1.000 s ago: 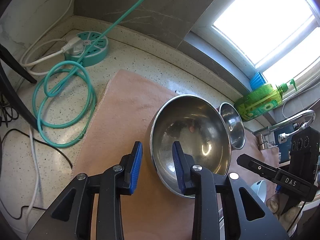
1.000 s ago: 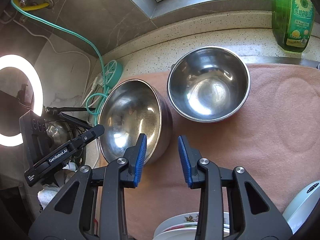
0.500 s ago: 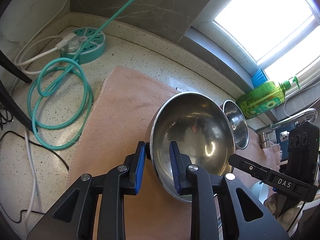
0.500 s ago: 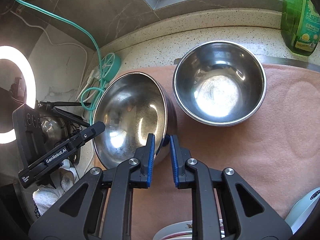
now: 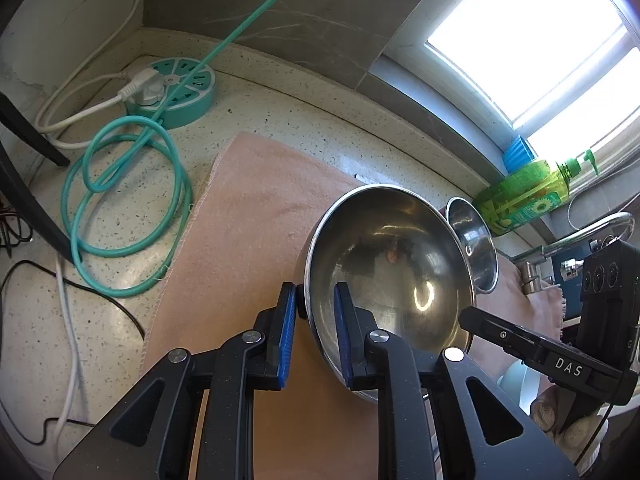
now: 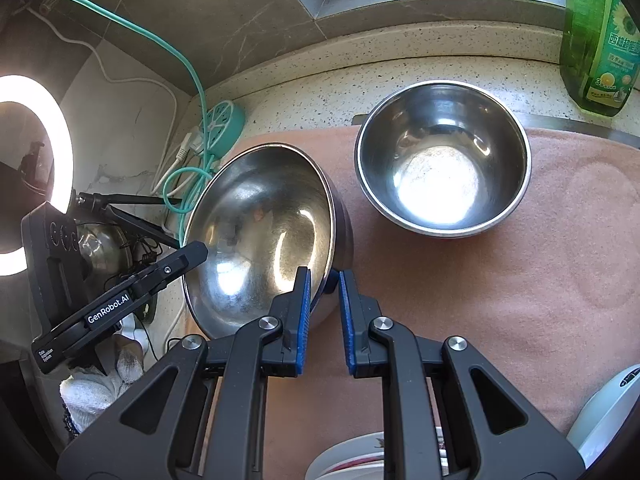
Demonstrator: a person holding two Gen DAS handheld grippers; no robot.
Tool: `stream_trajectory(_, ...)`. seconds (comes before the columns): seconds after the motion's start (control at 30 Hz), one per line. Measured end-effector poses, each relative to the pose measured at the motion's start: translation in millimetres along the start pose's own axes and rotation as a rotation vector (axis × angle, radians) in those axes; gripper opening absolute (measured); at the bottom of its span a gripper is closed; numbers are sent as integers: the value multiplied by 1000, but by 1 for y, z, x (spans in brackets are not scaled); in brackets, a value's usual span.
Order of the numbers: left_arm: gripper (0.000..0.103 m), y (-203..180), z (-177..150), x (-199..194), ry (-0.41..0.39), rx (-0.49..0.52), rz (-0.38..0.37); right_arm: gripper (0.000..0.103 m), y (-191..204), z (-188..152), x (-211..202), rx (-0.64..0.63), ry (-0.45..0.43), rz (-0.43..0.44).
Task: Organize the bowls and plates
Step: 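Lift and carry the large steel bowl beside the plate stack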
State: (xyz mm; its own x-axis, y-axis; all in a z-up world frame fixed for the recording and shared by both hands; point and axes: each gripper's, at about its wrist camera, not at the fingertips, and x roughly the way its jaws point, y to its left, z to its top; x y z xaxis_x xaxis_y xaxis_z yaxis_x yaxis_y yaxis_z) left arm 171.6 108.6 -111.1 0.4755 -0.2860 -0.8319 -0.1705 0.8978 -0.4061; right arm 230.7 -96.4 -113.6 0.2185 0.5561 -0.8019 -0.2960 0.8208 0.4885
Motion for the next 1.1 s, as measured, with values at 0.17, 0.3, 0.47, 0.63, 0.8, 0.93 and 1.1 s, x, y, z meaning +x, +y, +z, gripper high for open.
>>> stream_trajectory(0.17,17,3,-9,-10,-9,-3,-5,15,8,-10,-3,-23,1,5)
stream_trajectory(0.3,17,6,-18,-20,-20,-4,-1,15,14,-23,-5,-42,9,5)
stream_trajectory(0.47,17,11,-33,-37,-39,-8,-6,15,21,-45,-11,-54,19,20)
stream_trajectory(0.63,17,15,-49,-53,-51,-11,-12,15,28,-68,-18,-50,24,44)
stream_trajectory(0.8,17,18,-70,-64,-62,-8,-1,15,37,-90,-23,-67,29,45)
stream_trajectory(0.93,17,24,-86,-70,-54,-31,-12,15,40,-107,-27,-74,38,56)
stream_trajectory(1.1,17,28,-107,-80,-54,-39,-15,15,41,-128,-31,-78,56,62)
